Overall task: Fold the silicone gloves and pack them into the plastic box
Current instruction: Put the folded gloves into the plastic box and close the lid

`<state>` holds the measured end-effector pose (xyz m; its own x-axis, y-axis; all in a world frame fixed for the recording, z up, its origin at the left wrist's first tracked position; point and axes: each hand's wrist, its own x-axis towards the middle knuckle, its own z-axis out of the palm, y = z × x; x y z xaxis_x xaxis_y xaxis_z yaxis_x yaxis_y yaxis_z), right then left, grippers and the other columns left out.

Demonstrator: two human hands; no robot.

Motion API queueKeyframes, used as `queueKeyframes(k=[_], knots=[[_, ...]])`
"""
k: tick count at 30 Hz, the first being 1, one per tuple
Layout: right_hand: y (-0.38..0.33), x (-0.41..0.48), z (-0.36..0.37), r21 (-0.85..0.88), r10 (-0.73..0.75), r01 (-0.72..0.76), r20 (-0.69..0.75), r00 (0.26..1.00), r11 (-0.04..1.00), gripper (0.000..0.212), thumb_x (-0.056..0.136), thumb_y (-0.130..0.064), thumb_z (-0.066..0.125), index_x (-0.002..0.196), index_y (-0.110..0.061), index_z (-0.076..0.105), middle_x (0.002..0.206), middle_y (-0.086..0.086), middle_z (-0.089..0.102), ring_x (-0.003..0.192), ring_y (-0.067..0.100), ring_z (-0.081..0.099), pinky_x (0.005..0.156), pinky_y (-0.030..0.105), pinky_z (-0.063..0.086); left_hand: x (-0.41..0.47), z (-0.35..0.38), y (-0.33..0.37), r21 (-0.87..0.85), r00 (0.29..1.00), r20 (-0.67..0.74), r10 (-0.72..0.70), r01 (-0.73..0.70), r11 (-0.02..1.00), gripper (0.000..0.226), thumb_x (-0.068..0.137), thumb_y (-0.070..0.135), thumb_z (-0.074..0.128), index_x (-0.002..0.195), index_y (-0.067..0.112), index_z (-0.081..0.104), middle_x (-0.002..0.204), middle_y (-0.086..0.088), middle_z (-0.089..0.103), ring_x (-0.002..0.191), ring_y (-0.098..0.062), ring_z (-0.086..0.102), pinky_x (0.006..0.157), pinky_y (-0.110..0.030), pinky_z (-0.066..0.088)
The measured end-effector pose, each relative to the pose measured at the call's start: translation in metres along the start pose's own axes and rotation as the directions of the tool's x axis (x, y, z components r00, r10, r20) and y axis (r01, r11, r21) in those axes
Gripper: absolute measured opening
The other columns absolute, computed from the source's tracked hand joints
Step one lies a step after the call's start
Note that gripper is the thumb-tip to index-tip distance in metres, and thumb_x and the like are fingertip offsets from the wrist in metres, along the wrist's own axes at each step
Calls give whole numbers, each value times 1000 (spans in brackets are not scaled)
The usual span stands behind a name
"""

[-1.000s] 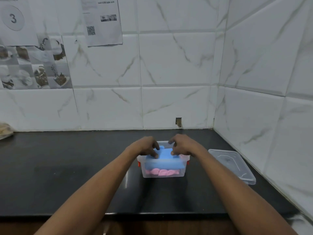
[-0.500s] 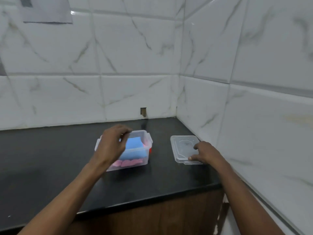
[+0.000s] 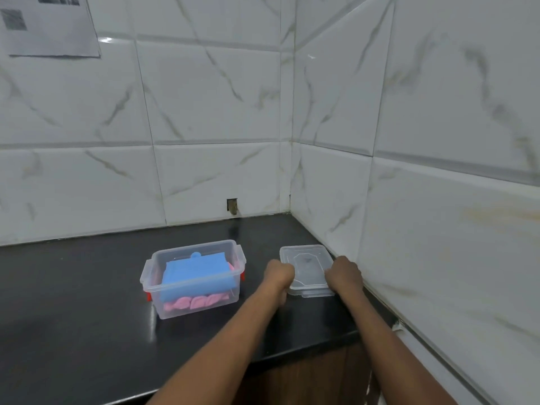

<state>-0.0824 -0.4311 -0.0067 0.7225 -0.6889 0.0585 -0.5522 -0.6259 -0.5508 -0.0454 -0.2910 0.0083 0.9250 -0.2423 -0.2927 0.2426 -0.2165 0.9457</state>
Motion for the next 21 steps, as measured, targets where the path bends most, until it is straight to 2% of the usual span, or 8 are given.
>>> queueKeyframes(k=[2, 4, 6, 9, 12, 15, 17, 21], knots=[[5, 6, -2, 193, 76, -75, 4, 997, 978, 28, 88, -7, 53, 114, 2, 54, 118, 23, 61, 100, 36, 60, 71, 31, 48, 1, 0, 3, -15, 999, -31, -14, 14, 1000, 44, 92, 1, 49, 135, 3, 40, 100, -9, 54, 94, -25, 59, 82, -36, 58], [6, 10, -7, 430, 133, -144, 55, 990, 891, 28, 85, 2, 55, 112, 8, 54, 115, 27, 60, 92, 35, 60, 63, 28, 47, -3, -2, 6, -39, 998, -65, 8, -11, 999, 40, 91, 0, 54, 130, 5, 44, 115, -12, 56, 92, -22, 57, 81, -33, 57], [1, 11, -16, 648, 148, -197, 129, 980, 735, 25, 81, 13, 57, 106, 15, 56, 112, 32, 60, 95, 38, 62, 71, 37, 52, -9, -4, 13, -119, 989, -110, 102, -115, 986, 44, 90, 1, 59, 132, 9, 47, 128, -12, 55, 97, -22, 60, 76, -29, 58], [-24, -2, -31, 855, 59, -231, 230, 971, 465, 22, 81, 20, 57, 104, 20, 57, 107, 34, 61, 89, 39, 63, 84, 49, 53, -24, -6, 24, -389, 936, -270, 225, -319, 864, 66, 86, 9, 71, 142, 17, 37, 128, -3, 54, 110, -22, 61, 88, -32, 57], [-67, -34, -34, 932, -65, -220, 248, 966, 288, 24, 83, 19, 55, 106, 17, 59, 96, 29, 64, 78, 35, 65, 74, 46, 58, -42, -10, 32, -521, 903, -375, 209, -392, 758, 49, 85, 16, 73, 126, 18, 46, 109, 3, 63, 93, -10, 65, 70, -20, 55], [-103, -57, -22, 953, -192, -198, 243, 951, 229, 7, 82, 14, 60, 88, 11, 60, 70, 20, 67, 58, 26, 67, 52, 33, 59, -47, -35, 33, -278, 823, -515, 242, -426, 861, 33, 91, 17, 62, 120, 10, 49, 114, -9, 64, 98, -24, 63, 82, -33, 51], [-116, -58, -14, 965, -223, -145, 195, 955, 220, 8, 85, 0, 67, 84, 2, 60, 75, 14, 71, 66, 23, 72, 63, 36, 61, -43, -71, 35, -185, 805, -529, 268, -418, 890, 33, 92, 11, 55, 124, 5, 47, 120, -15, 62, 107, -34, 61, 93, -43, 51], [-128, -39, -2, 949, -224, 55, 16, 974, 310, 44, 89, -17, 68, 127, -5, 52, 111, 7, 65, 94, 25, 68, 71, 38, 59, -38, -162, 38, -118, 866, -382, 323, -393, 912, 21, 87, -8, 42, 94, -1, 61, 93, -27, 66, 81, -40, 71, 70, -53, 60]])
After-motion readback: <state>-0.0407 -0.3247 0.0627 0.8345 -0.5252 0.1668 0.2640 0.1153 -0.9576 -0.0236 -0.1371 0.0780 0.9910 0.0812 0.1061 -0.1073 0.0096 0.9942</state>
